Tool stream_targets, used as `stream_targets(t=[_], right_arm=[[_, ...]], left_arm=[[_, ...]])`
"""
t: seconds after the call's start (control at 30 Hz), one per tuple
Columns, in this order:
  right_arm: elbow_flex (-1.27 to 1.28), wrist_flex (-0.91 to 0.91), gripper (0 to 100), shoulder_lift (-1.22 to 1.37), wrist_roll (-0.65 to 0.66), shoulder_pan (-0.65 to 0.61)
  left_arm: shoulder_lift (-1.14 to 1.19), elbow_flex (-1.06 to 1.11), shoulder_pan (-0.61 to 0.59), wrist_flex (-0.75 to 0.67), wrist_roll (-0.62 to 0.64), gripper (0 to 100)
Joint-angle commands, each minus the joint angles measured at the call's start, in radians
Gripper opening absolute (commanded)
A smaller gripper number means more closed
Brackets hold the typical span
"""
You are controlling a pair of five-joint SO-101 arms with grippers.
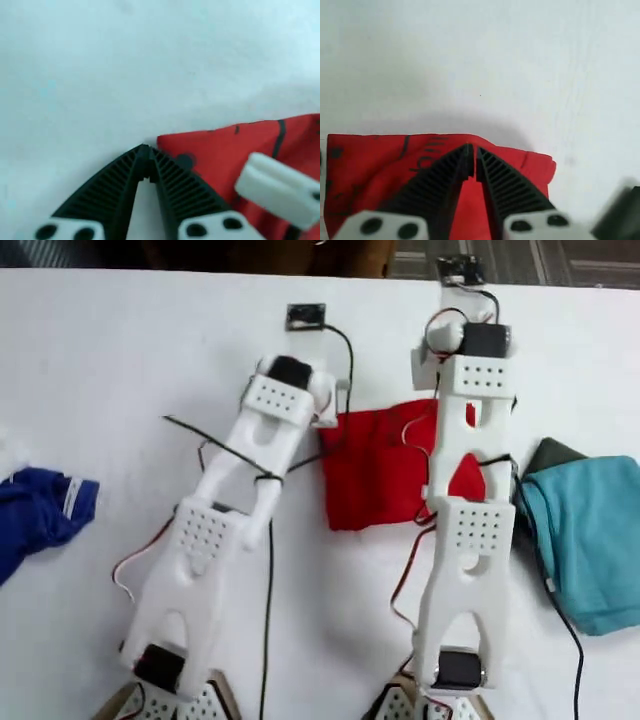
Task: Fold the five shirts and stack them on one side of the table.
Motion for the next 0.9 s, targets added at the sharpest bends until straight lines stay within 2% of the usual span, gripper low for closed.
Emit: stream_targets(t=[0.0,0.17,0.87], right_arm=[[-0.008,-0.027,1.8,0.031,-0.003,-0.005],[-0.011,0.01,1.8,0.097,-0.003,0.021],[0.017,0.028,1.7,0.105,-0.009,0.145]], left_arm=[[0.023,-0.039,0.029,-0.083,0.021,3],[0.072,-0.039,0.025,-0.172,0.02,3],[0.075,-0.041,-0.037,-0.144,0.023,3]])
